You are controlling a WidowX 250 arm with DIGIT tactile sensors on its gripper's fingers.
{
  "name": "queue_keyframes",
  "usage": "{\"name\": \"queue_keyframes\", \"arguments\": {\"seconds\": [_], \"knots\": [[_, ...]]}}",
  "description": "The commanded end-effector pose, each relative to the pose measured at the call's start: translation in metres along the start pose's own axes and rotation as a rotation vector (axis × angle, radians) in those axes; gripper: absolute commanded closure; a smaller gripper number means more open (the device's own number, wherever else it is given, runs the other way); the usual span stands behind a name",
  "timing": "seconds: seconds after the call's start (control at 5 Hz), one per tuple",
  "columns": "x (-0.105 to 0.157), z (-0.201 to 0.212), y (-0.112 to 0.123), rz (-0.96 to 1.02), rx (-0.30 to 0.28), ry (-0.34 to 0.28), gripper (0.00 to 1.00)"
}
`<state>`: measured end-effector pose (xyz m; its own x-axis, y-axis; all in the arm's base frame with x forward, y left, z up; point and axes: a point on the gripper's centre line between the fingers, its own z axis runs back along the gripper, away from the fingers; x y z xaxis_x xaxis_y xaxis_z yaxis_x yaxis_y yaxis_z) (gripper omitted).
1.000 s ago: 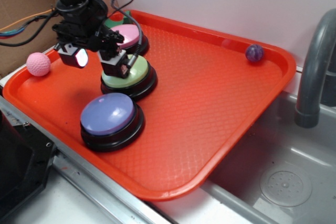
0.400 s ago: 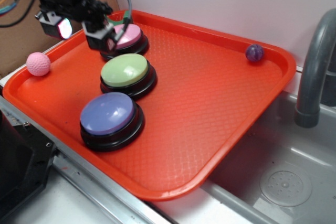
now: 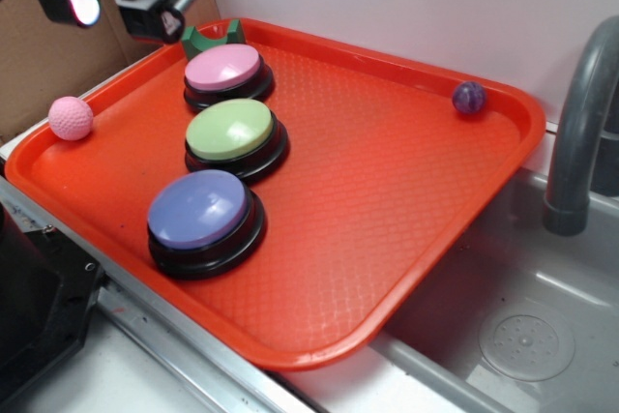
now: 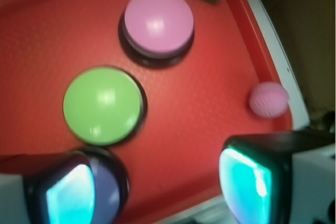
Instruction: Push the green button.
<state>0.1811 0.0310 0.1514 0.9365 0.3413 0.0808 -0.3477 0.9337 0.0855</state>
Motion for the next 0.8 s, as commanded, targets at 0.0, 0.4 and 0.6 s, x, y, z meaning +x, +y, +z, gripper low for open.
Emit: {"name": "queue_keyframes", "arguments": {"seconds": [0.0, 0.4, 0.6], "knots": [[-0.001, 0.035, 0.011, 0.035, 0.021, -0.068, 0.00], [-0.008, 0.054, 0.015, 0.035, 0.001, -0.044, 0.00], [-0.013, 0.065, 0.015, 0.038, -0.001, -0.059, 0.00]]}}
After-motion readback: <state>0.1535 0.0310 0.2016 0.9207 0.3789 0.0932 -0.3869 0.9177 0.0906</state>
